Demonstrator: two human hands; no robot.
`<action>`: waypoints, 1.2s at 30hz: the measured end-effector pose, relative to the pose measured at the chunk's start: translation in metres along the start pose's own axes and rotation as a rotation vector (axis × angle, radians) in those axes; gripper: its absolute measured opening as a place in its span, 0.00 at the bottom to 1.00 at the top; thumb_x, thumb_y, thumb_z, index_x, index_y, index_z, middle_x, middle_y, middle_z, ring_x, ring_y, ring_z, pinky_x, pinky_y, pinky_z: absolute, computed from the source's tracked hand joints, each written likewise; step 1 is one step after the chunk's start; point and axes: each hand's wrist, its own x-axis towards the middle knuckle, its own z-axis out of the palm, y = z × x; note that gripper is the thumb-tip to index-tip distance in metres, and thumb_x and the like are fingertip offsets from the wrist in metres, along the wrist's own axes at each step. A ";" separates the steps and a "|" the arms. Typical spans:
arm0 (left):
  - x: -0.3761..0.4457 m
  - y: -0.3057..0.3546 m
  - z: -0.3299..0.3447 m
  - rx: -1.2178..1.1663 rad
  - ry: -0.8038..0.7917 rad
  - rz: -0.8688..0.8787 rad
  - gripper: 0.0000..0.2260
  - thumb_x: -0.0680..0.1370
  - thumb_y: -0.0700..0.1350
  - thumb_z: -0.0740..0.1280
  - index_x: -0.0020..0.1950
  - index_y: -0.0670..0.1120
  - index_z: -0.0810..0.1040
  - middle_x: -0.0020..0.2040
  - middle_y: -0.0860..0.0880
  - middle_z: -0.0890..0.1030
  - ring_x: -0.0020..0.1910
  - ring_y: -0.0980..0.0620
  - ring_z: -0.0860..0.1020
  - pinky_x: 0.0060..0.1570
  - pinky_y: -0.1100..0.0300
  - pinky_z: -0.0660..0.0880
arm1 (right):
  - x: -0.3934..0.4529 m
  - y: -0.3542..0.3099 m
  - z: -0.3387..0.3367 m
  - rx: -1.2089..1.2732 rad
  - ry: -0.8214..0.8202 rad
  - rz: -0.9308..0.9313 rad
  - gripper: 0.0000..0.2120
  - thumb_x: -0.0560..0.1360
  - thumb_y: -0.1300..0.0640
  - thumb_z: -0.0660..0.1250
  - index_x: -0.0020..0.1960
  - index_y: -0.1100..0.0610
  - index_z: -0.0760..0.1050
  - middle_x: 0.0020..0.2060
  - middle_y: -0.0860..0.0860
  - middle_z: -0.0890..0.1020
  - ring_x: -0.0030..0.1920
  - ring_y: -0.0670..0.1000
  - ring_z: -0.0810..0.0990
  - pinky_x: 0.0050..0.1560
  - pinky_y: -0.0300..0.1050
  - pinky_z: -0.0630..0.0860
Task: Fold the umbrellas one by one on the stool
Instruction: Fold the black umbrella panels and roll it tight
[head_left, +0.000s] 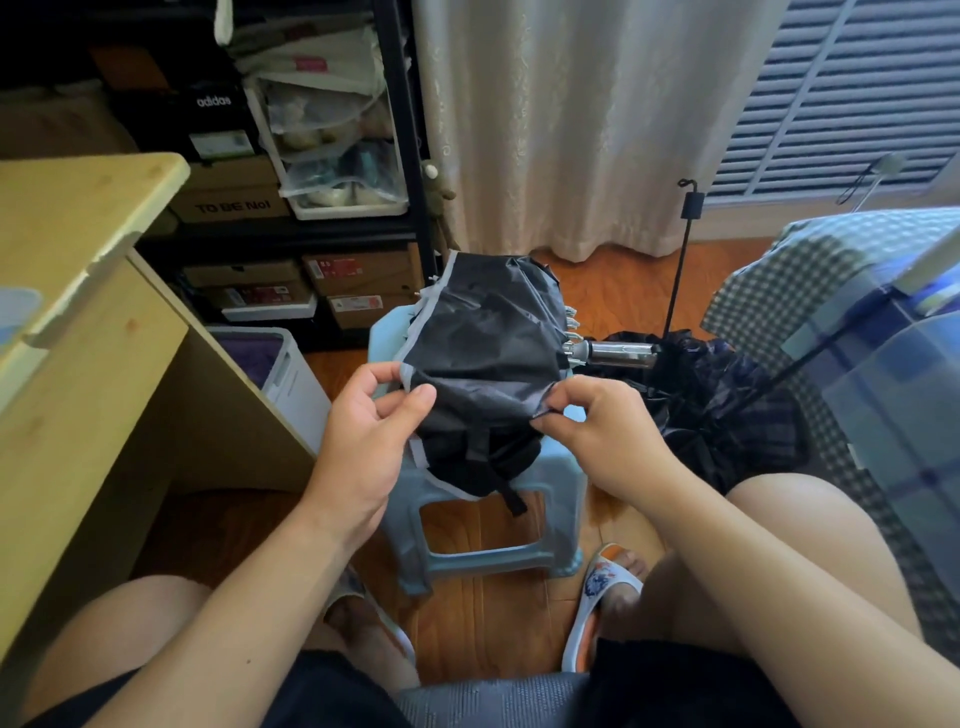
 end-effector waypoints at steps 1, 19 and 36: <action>0.000 -0.001 -0.001 -0.018 0.002 -0.012 0.08 0.82 0.38 0.66 0.59 0.46 0.76 0.51 0.45 0.87 0.54 0.47 0.86 0.50 0.56 0.82 | 0.001 0.000 -0.001 0.042 0.017 0.020 0.12 0.73 0.61 0.78 0.36 0.51 0.77 0.39 0.44 0.84 0.44 0.41 0.81 0.45 0.28 0.72; 0.019 0.009 -0.001 0.154 0.142 0.120 0.16 0.82 0.50 0.67 0.70 0.59 0.73 0.54 0.48 0.85 0.54 0.48 0.84 0.60 0.39 0.79 | 0.002 0.000 -0.007 0.198 0.124 -0.138 0.21 0.76 0.65 0.74 0.63 0.45 0.80 0.40 0.49 0.81 0.40 0.46 0.79 0.46 0.38 0.75; 0.022 0.037 -0.005 0.369 0.074 0.422 0.11 0.77 0.35 0.72 0.49 0.52 0.87 0.47 0.56 0.87 0.51 0.58 0.84 0.53 0.65 0.79 | 0.030 0.007 -0.021 0.265 -0.006 -0.110 0.31 0.74 0.66 0.76 0.72 0.46 0.73 0.48 0.44 0.81 0.50 0.41 0.82 0.57 0.42 0.79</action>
